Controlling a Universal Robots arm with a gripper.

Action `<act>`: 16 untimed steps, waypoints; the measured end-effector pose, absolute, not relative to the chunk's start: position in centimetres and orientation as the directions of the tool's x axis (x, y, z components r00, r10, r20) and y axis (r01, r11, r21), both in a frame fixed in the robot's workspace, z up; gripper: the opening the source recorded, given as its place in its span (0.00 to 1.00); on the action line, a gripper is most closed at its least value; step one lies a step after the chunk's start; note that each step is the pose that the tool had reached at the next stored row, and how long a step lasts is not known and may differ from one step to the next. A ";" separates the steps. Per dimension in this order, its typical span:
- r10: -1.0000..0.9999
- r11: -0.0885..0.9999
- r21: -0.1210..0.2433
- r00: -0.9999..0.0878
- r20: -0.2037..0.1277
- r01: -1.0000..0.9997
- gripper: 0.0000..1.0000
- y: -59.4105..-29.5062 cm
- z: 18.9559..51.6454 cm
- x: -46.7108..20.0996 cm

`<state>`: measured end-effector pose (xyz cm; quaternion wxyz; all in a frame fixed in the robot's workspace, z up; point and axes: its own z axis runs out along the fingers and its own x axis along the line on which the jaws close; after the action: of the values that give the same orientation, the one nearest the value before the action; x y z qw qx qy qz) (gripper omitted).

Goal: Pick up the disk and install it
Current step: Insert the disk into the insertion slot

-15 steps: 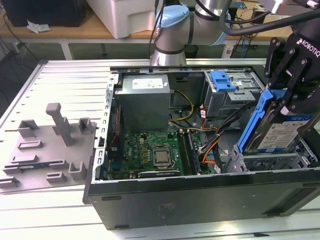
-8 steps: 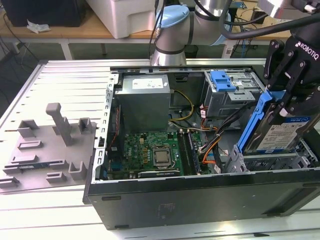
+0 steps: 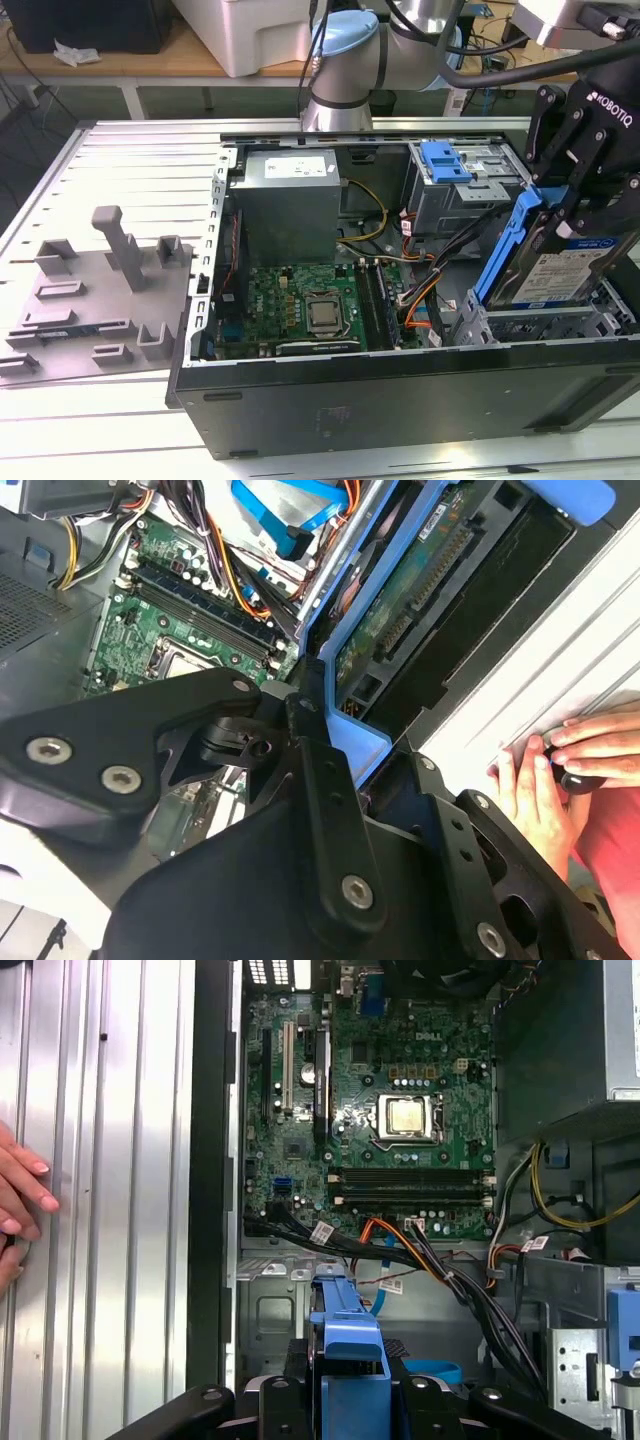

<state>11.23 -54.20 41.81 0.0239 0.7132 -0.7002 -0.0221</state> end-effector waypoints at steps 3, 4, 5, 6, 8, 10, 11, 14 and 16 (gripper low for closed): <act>-1.000 -0.018 0.065 0.019 0.002 -0.998 0.37 -54.2 41.6 11.2; -1.000 -0.018 0.065 0.019 0.002 -0.998 0.37 -54.2 41.6 11.2; -1.000 -0.018 0.065 0.019 0.002 -0.998 0.37 -54.2 41.5 11.2; -1.000 -0.018 0.065 0.019 0.002 -0.998 0.37 -54.2 41.4 11.2; -1.000 -0.018 0.065 0.019 0.002 -0.998 0.37 -54.2 41.3 11.2; -1.000 -0.018 0.065 0.019 0.002 -0.998 0.37 -54.2 41.2 11.2; -1.000 -0.018 0.065 0.019 0.002 -0.998 0.37 -54.2 41.1 11.2; -1.000 -0.018 0.065 0.019 0.002 -0.998 0.37 -54.2 40.9 11.2; -1.000 -0.018 0.065 0.019 0.002 -0.998 0.37 -54.2 40.8 11.2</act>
<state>11.23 -54.20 40.79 0.0239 0.7132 -0.7002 -0.0221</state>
